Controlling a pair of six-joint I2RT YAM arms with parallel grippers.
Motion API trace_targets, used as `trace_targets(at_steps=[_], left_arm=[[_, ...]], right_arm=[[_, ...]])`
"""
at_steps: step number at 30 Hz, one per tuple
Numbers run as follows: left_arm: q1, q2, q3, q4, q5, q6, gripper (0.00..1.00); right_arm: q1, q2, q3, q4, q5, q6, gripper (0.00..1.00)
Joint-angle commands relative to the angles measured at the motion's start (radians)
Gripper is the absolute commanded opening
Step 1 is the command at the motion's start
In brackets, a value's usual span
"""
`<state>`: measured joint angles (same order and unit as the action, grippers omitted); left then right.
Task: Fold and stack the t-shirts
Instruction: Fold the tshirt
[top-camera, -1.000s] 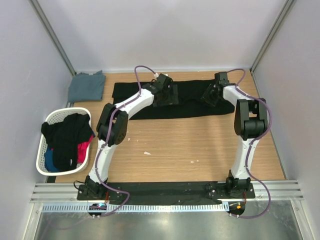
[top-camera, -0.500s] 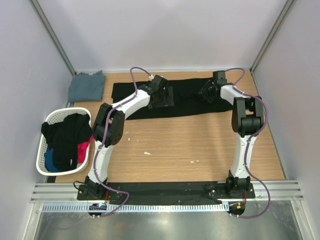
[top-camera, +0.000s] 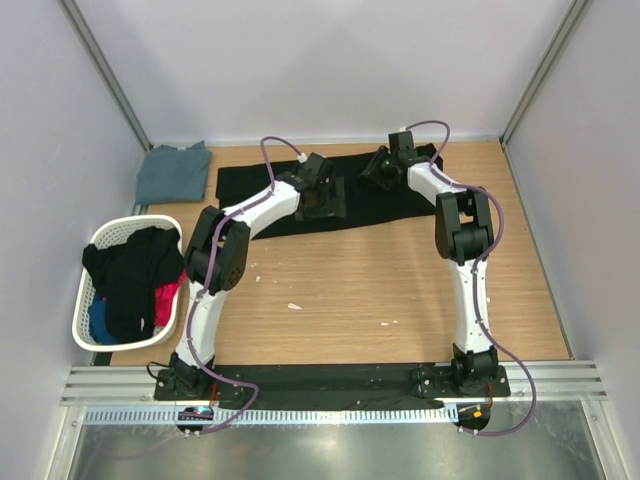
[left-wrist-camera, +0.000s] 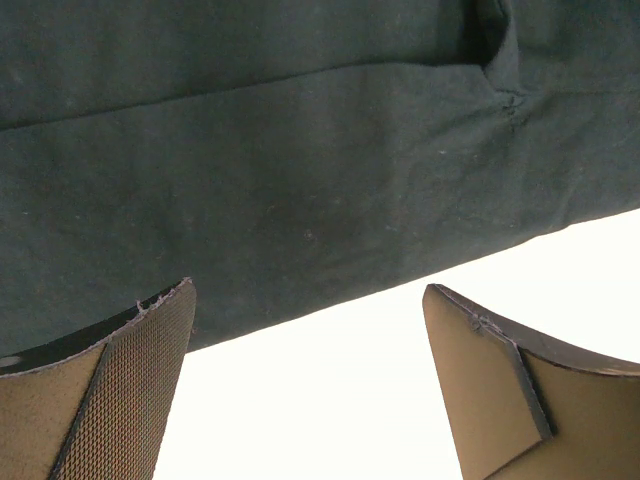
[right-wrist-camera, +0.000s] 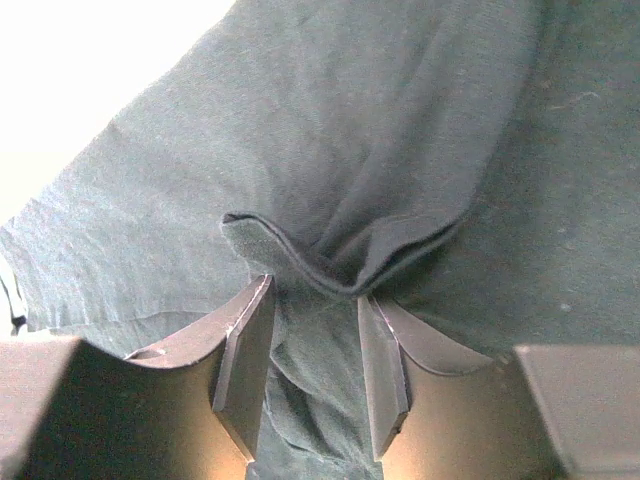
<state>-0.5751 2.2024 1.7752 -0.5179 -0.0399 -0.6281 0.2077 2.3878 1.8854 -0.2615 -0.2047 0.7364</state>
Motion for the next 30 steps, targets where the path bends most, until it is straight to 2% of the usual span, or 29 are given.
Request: trace_targets(at_steps=[1,7,11,15,20,23,27,30], left_arm=[[0.009,-0.056,-0.016,0.002,-0.018,-0.010,0.95],[0.015,-0.066,-0.037,-0.001,-0.015,-0.007,0.95],[0.017,-0.073,-0.048,-0.002,-0.009,-0.002,0.95],[0.020,-0.081,-0.054,-0.005,-0.009,0.005,0.95],[0.035,-0.086,-0.045,-0.010,-0.009,0.011,0.95],[0.055,-0.087,-0.019,-0.014,-0.002,0.013,0.95],[0.099,-0.078,0.053,-0.042,0.009,0.033,0.95],[0.145,-0.067,0.122,-0.076,0.012,0.073,0.96]], right_arm=[[0.030,0.022,0.076,0.005,0.024,-0.043,0.45],[0.061,0.085,0.210,0.008,0.022,-0.187,0.50],[0.065,0.143,0.332,0.019,-0.065,-0.247,0.55],[0.071,0.166,0.350,0.067,-0.133,-0.275,0.62],[0.073,0.188,0.429,-0.004,-0.219,-0.298,0.64],[0.065,0.142,0.506,-0.086,-0.229,-0.324,0.74],[0.033,0.009,0.531,-0.172,-0.147,-0.321,0.99],[0.012,-0.112,0.468,-0.260,0.026,-0.333,1.00]])
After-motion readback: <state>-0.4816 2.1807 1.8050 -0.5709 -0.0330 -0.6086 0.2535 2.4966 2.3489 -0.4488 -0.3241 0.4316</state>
